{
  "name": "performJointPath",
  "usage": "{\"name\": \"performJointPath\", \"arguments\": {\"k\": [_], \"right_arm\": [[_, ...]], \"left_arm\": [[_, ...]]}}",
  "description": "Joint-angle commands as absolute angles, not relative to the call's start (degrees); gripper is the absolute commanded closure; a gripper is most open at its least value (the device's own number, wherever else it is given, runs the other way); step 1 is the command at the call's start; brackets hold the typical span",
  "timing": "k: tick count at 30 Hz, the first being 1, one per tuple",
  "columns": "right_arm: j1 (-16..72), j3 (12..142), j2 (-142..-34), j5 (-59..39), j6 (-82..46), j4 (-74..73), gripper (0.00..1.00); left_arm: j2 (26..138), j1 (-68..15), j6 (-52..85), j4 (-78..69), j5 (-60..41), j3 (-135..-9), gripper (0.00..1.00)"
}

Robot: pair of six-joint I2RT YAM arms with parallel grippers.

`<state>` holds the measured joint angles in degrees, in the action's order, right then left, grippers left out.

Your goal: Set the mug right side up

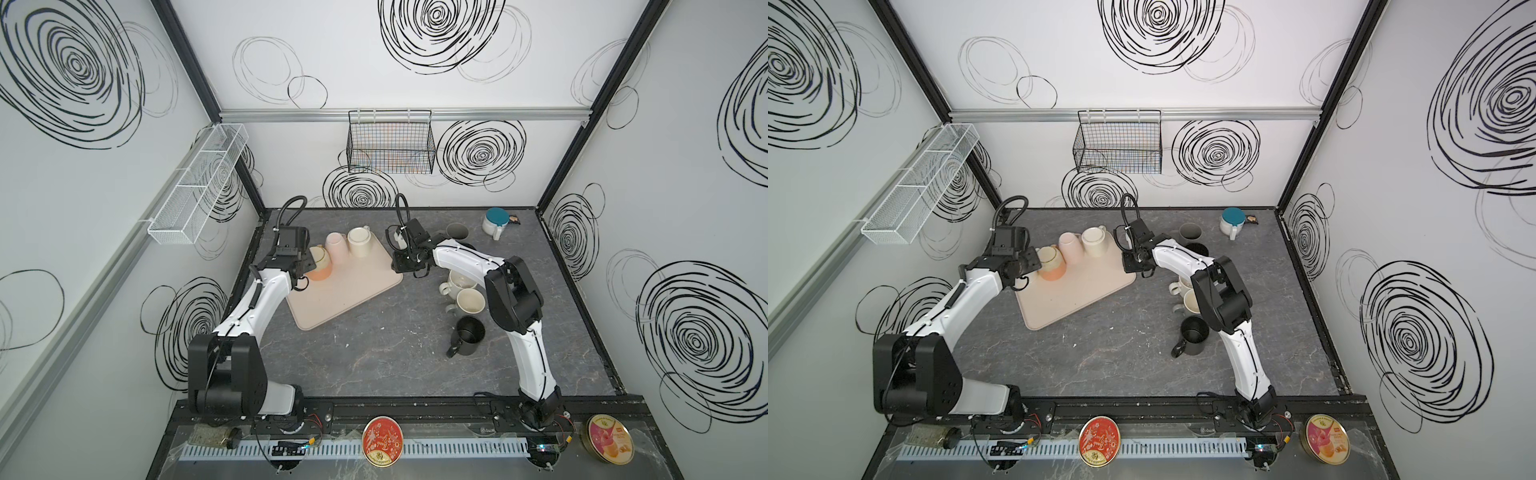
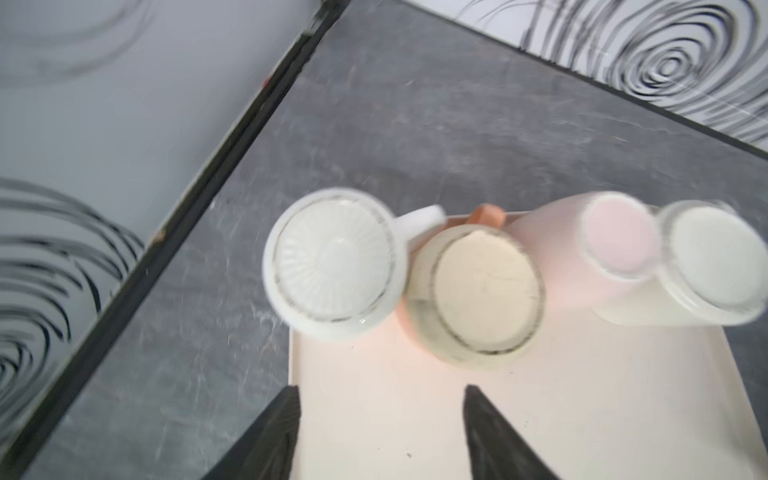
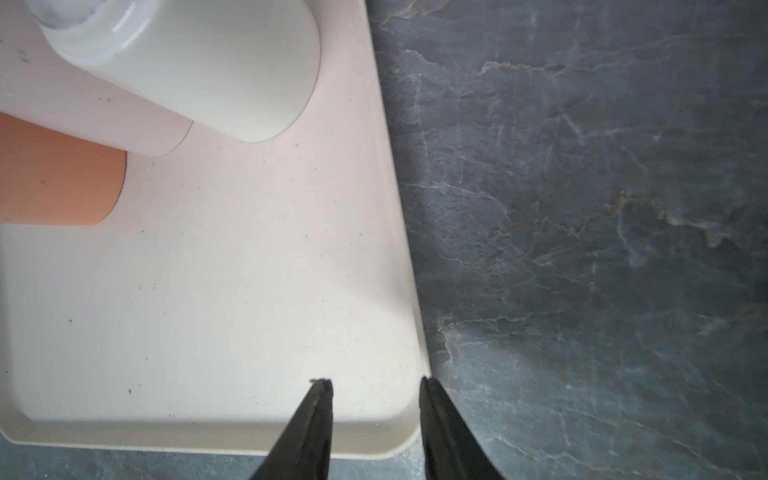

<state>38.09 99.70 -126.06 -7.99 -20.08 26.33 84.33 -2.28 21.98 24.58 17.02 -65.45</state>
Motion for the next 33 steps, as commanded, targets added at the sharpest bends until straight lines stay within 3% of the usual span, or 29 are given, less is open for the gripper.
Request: {"name": "performJointPath", "arguments": {"k": [1, 8, 13, 33], "right_arm": [[39.32, 99.68, -123.42, -8.44, -19.66, 26.70, 0.61], [40.76, 95.82, -119.63, -8.32, -20.81, 24.92, 0.61], [41.53, 96.06, -117.91, -7.76, -20.88, 24.20, 0.61], [39.29, 94.12, -116.16, -8.56, -20.13, 22.68, 0.61]], "left_arm": [[90.70, -1.96, 17.85, 25.03, 16.96, -71.34, 0.31], [104.25, -1.05, 17.25, 22.97, 12.87, -81.57, 0.35], [110.66, -0.82, 17.29, 24.09, 12.61, -84.91, 0.33], [95.44, -9.95, 16.31, 16.70, -2.37, -61.38, 0.43]]}}
